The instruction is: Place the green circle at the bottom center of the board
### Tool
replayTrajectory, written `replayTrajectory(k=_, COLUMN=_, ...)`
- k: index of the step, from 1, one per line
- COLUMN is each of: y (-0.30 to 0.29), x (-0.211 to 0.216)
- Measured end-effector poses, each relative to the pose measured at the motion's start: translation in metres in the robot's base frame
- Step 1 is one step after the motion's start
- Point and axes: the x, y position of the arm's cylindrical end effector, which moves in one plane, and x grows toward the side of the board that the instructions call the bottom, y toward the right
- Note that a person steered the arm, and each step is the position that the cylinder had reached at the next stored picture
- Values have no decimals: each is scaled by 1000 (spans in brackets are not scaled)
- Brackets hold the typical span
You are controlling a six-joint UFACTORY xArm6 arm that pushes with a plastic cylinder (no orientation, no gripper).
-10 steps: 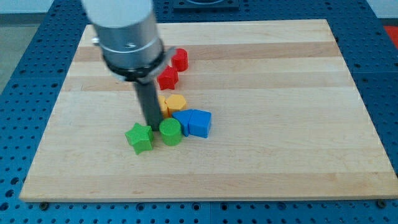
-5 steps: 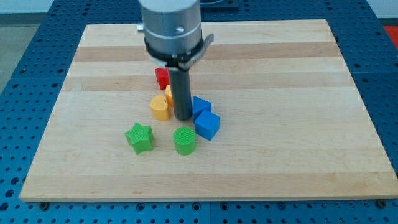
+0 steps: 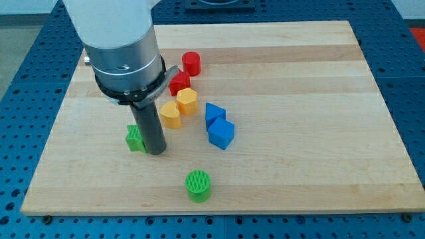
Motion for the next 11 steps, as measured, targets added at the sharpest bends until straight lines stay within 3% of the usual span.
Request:
replayTrajectory(k=2, y=18, x=3)
replayTrajectory(k=3, y=67, x=-27)
replayTrajectory(k=4, y=79, x=-45)
replayTrajectory(k=7, y=88, x=-78)
replayTrajectory(k=11, y=59, x=-78)
